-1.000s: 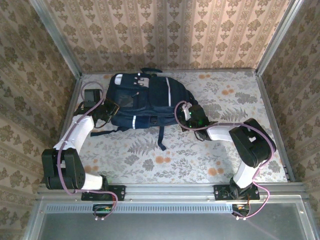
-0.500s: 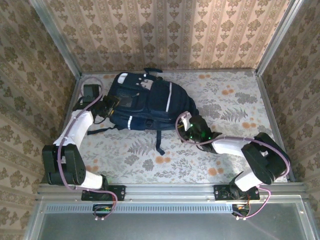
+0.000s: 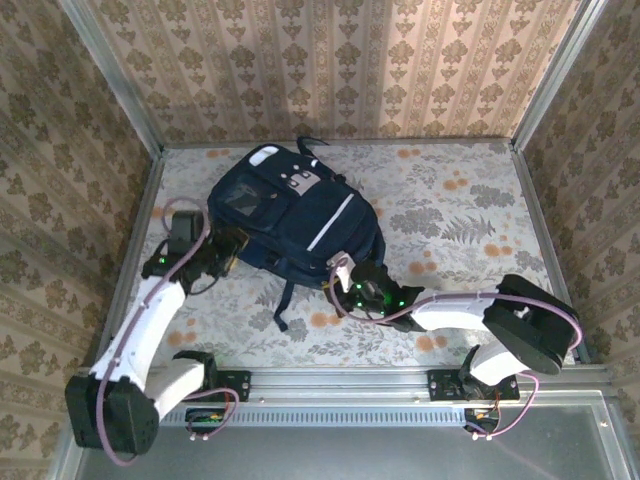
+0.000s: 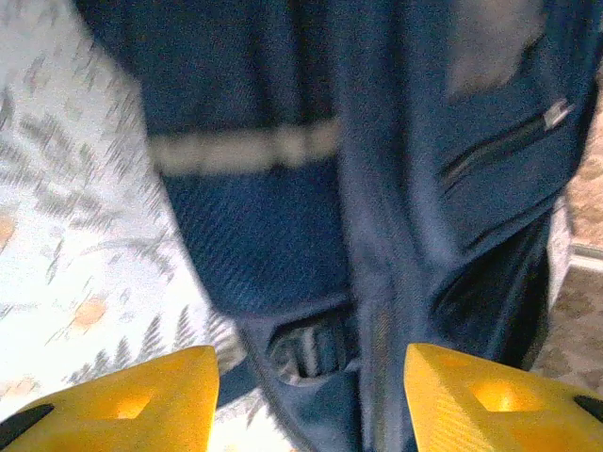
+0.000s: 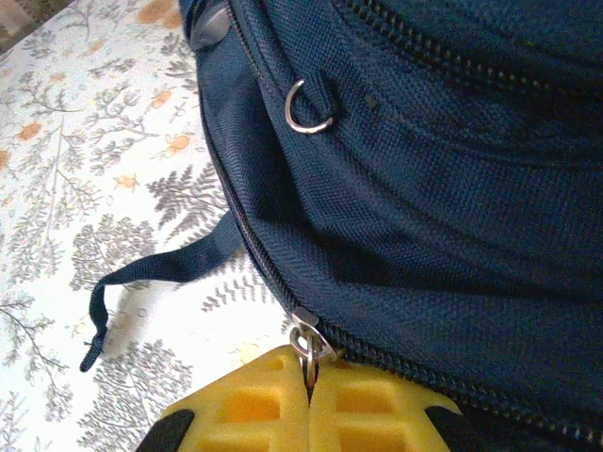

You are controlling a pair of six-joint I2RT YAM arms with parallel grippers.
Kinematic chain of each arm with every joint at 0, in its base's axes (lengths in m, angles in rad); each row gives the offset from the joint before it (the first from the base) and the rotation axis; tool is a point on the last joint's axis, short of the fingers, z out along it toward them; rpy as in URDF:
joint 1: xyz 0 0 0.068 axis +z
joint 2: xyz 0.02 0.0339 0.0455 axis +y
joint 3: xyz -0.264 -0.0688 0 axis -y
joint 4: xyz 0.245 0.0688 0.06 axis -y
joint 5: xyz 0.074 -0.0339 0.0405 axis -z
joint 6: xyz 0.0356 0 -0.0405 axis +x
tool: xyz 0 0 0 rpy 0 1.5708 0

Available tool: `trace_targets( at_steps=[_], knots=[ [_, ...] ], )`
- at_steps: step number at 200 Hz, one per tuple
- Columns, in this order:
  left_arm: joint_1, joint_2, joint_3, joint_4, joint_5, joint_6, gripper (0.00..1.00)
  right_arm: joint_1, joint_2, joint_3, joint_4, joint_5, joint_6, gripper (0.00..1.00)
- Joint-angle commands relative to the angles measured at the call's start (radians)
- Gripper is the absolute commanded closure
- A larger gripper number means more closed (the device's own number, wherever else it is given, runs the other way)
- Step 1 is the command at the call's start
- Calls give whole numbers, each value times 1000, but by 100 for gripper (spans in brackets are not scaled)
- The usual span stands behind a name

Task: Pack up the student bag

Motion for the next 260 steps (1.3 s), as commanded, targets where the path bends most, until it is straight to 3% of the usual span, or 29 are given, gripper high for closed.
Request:
trace_targets(
  at_steps=[1, 51, 113, 156, 188, 220, 260],
  knots=[
    [-58, -64, -109, 73, 14, -108, 45, 34, 45, 61, 85, 25, 41, 100],
    [-192, 12, -237, 295, -39, -171, 57, 39, 73, 73, 134, 17, 72, 100],
    [-310, 104, -265, 470, -173, -136, 58, 43, 78, 36, 166, 18, 104, 100],
    [-315, 160, -291, 523, -225, -137, 79, 42, 78, 42, 145, 38, 108, 100],
    [-313, 160, -242, 476, -285, -105, 100, 44, 64, 67, 5, 112, 72, 100],
    [-297, 136, -199, 400, -325, -79, 100, 42, 20, 94, -190, 209, 50, 100],
    [-258, 99, -206, 349, -325, -66, 100, 21, -42, 125, -420, 237, 47, 100]
  ],
)
